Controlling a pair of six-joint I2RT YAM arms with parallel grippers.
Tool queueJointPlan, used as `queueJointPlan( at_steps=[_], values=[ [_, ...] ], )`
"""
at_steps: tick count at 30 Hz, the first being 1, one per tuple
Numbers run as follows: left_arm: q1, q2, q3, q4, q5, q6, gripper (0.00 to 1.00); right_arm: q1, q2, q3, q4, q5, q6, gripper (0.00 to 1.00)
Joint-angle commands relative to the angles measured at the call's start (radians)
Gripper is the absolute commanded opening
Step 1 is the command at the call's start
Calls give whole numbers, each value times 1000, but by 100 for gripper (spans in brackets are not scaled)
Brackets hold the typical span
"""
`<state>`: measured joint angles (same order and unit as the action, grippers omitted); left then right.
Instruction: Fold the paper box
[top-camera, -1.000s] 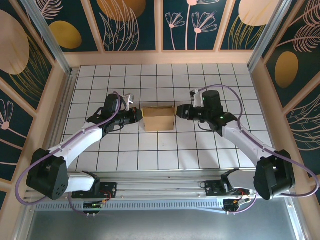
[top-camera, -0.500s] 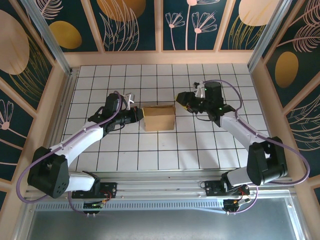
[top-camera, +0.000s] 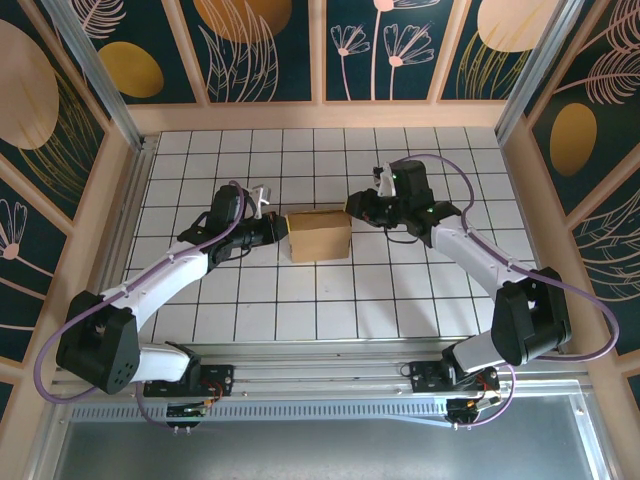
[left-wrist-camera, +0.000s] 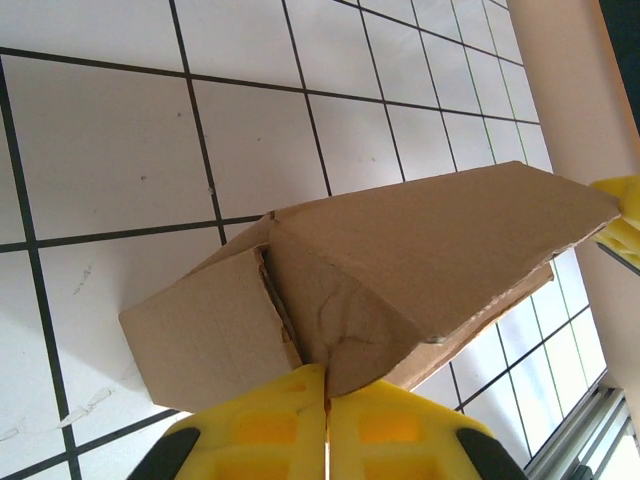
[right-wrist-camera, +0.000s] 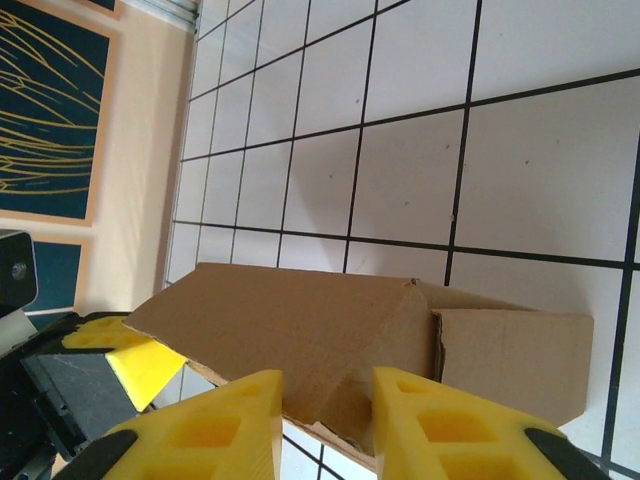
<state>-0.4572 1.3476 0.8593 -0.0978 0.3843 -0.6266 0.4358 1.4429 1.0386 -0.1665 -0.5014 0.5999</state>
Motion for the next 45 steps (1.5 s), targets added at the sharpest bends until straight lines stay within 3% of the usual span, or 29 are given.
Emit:
queueJointPlan(
  at_steps=[1,8,11,17,21,27,29,33,38,40,43,45],
  values=[
    [-11,38,-12,-132,-14,-11,11,6,17,-42,-40,42,-23,27],
    [-11,-1,-22,-136,-22,-11,40,8,-2,-87,-27,55,-12,25],
    [-11,-40,-23,-148,-8,-9,45,8,-6,-83,-39,81,-18,25],
    [-11,-144,-37,-112,93,-15,50,8,4,-76,-38,86,-16,25],
    [-11,-214,-33,-77,98,-36,51,7,11,-83,-31,87,-12,25],
    [-9,-196,34,-98,-132,-220,52,12,2,-111,-27,78,-15,24],
    [-9,-156,66,-120,-225,-311,47,13,-2,-125,-25,79,-18,24],
    [-9,-63,107,-116,-283,-364,47,15,-4,-130,-33,90,-26,24],
    [-9,38,107,78,-90,-307,67,21,-4,-120,-27,83,-29,24],
    [-9,55,108,120,-65,-292,71,22,0,-110,-28,80,-32,24],
    [-10,70,107,136,-82,-272,70,25,9,-95,-32,78,-34,24],
    [-9,88,108,97,-109,-274,62,25,14,-87,-34,77,-34,24]
  ],
)
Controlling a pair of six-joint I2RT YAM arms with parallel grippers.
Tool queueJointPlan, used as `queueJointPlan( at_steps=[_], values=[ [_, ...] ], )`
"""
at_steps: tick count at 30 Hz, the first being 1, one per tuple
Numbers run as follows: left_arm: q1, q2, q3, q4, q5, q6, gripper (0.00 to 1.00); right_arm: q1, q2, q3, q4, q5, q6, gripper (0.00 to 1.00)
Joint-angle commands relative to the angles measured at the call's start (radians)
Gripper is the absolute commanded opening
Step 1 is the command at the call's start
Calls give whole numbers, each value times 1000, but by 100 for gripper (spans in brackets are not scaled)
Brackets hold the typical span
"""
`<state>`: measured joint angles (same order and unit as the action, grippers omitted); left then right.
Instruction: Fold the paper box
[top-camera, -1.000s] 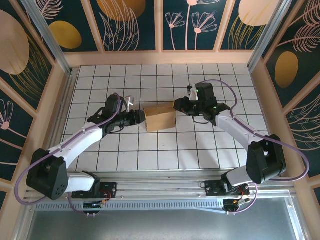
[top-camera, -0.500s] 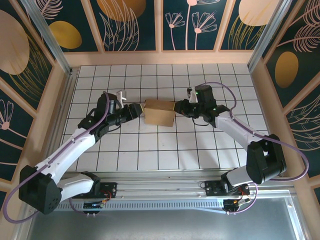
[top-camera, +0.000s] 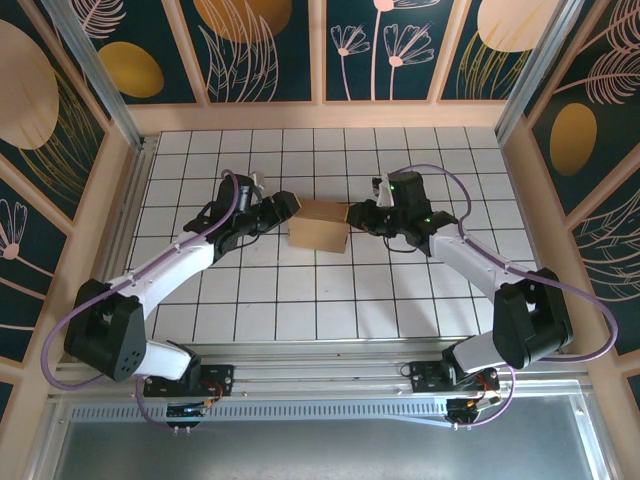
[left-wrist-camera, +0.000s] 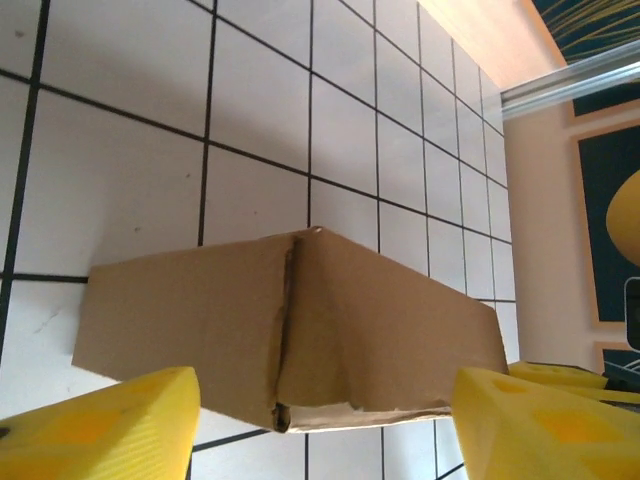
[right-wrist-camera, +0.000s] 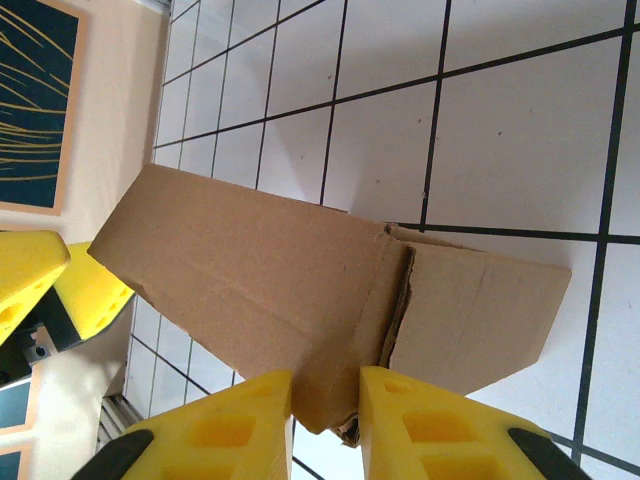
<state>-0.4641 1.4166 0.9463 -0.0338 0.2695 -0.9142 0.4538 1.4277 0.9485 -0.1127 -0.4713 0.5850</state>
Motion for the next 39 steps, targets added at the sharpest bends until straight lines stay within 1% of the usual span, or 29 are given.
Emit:
queueJointPlan(
  at_steps=[1,3,8,10,12,17,19,22,26,27,28,29,31,32,37,39],
  values=[
    [-2,33,20,9,-7,14,58,8,32,6,-89,46,-19,24],
    [-2,59,20,-30,-22,17,49,9,37,9,-90,49,-22,24],
    [-2,90,-18,-35,-16,33,28,8,52,11,-115,69,-41,24],
    [-2,87,-39,-37,-21,37,24,8,58,10,-122,79,-42,24],
    [-2,80,-62,-37,-20,41,24,12,58,10,-131,85,-49,24],
    [-3,50,-121,-36,2,30,23,21,53,9,-159,119,-74,24],
    [-4,21,-154,-38,41,20,23,37,39,2,-183,140,-84,21],
    [-5,-76,-254,-44,62,-9,24,68,-23,-57,-182,159,-76,20],
    [-13,-205,-383,-48,99,-48,28,88,-111,-166,-162,173,-31,20],
    [-16,-229,-413,-51,103,-51,29,107,-131,-196,-159,178,-16,20],
    [-17,-245,-442,-48,103,-56,30,118,-152,-226,-150,180,-10,21],
    [-18,-252,-463,-43,102,-62,31,127,-173,-248,-139,180,-7,26],
    [-18,-263,-504,-8,111,-73,35,140,-222,-286,-123,177,-7,37],
    [-18,-267,-513,8,116,-80,38,143,-247,-291,-119,176,-6,40],
    [-19,-299,-497,7,109,-53,44,146,-374,-277,-115,210,-14,42],
    [-19,-314,-486,-1,98,-34,48,144,-399,-284,-100,226,-20,45]
  ],
)
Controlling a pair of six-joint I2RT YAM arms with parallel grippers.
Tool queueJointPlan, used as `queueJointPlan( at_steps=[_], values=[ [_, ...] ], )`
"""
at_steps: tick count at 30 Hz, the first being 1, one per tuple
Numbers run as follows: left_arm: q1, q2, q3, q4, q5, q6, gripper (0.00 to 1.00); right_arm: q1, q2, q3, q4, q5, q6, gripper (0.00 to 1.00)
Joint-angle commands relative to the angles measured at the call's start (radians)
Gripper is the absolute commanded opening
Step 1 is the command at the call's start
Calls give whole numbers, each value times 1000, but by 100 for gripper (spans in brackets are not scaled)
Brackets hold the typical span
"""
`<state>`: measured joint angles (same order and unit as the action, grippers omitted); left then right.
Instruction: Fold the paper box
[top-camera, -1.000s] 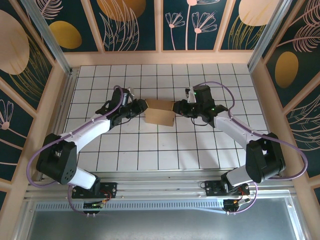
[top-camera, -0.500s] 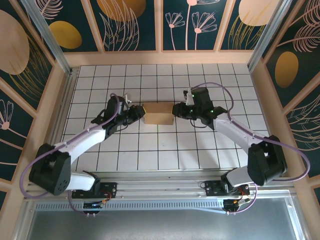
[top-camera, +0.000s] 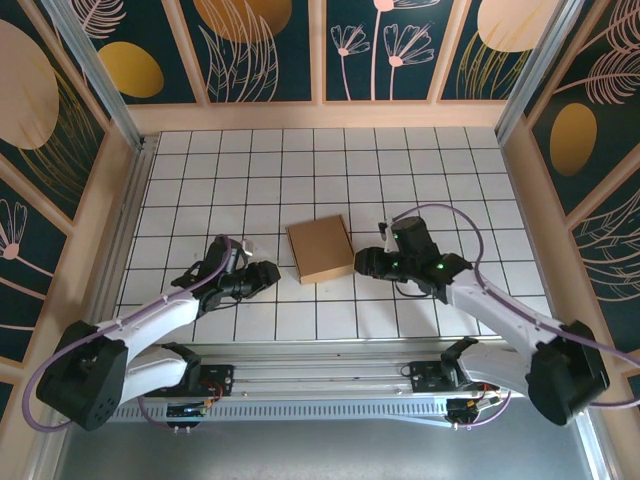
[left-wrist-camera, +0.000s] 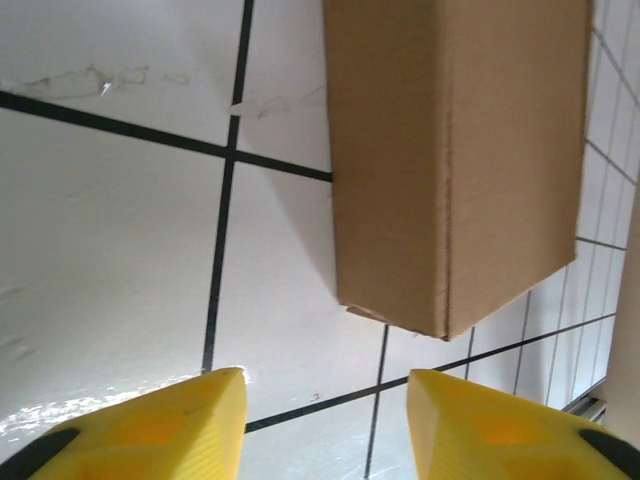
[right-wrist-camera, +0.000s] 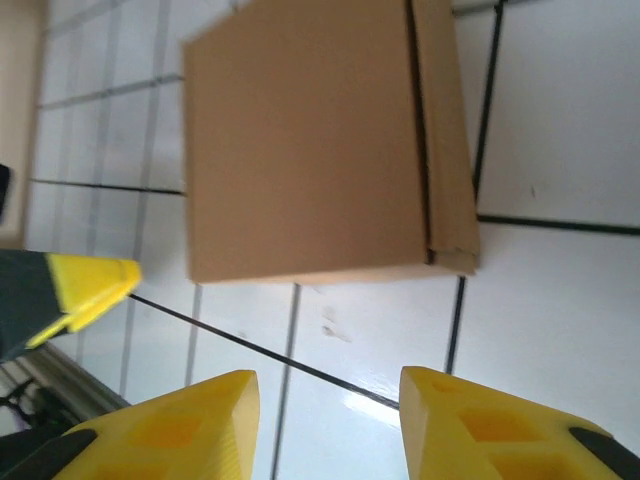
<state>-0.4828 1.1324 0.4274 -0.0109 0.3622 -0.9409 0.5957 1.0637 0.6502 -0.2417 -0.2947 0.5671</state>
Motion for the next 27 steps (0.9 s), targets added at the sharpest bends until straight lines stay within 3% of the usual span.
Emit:
queueJointPlan(
  at_steps=[1,6,8,11,13,17,20,25,27],
  values=[
    [0,-33,38,-32,-8,-3,50,1,-38,9,34,64,-1,47],
    [0,20,79,-25,-86,23,59,-43,82,28,70,40,-73,50],
    [0,62,113,8,-120,43,60,-111,168,58,92,-23,-139,51],
    [0,127,138,131,-69,85,62,-164,282,89,140,-162,-201,54],
    [0,183,166,166,-54,70,63,-169,336,103,173,-185,-198,54],
    [0,331,241,210,41,51,62,-163,427,98,277,-220,-117,42],
    [0,404,249,285,81,24,58,-143,488,88,361,-210,-45,36],
    [5,532,329,260,50,29,36,-106,587,105,450,-142,55,22],
    [20,557,370,259,23,42,33,-96,624,124,486,-118,89,21]
  ],
)
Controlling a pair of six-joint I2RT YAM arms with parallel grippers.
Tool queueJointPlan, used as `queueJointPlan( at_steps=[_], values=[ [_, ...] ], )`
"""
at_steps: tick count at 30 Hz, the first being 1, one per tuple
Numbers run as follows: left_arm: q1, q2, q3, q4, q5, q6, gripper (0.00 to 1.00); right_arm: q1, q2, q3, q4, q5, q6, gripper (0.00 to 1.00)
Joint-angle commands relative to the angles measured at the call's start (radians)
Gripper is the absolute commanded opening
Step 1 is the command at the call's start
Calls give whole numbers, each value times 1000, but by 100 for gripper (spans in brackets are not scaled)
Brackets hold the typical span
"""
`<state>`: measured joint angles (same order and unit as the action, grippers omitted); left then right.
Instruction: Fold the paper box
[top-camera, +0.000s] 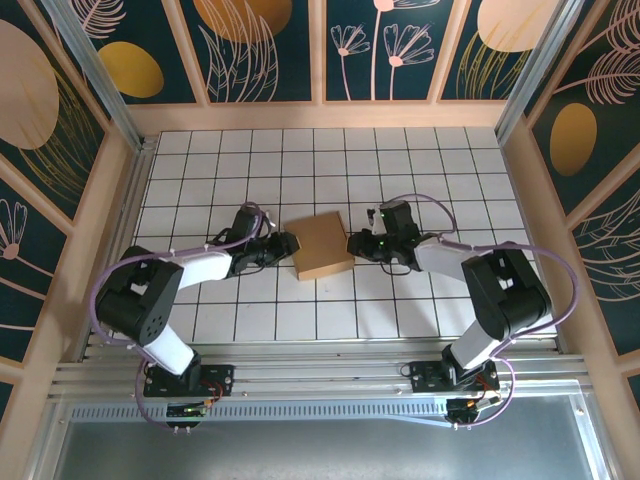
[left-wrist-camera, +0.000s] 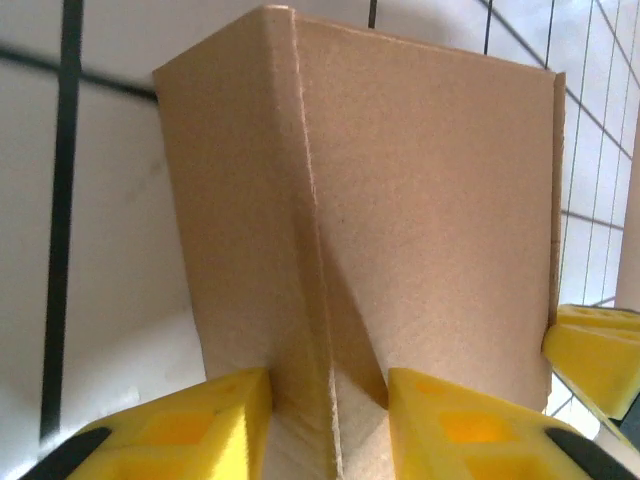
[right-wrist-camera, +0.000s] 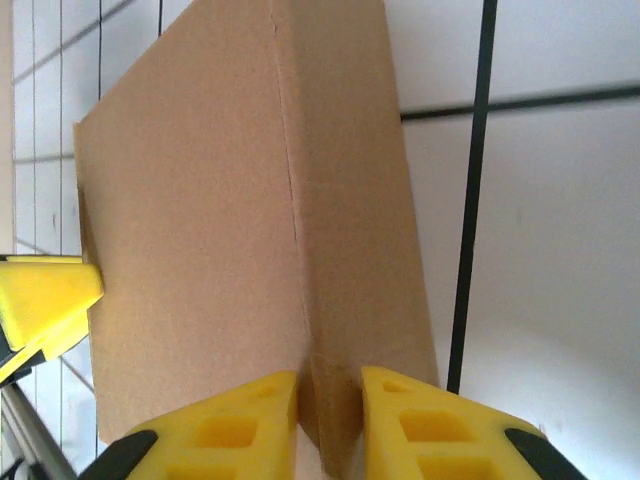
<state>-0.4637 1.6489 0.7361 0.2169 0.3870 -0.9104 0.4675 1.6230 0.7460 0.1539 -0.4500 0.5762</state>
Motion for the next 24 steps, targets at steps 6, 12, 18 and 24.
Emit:
queueJointPlan(
  at_steps=[6,12,18,24],
  values=[
    [119,143,188,22,-43,73,34,36,230,199,125,81,111,21],
    [232,310,365,-9,-39,162,36,44,445,448,160,67,161,21],
    [307,440,546,-25,-12,222,39,50,581,604,177,108,222,22],
    [319,449,667,-99,5,254,41,4,572,739,43,68,169,30]
  ],
)
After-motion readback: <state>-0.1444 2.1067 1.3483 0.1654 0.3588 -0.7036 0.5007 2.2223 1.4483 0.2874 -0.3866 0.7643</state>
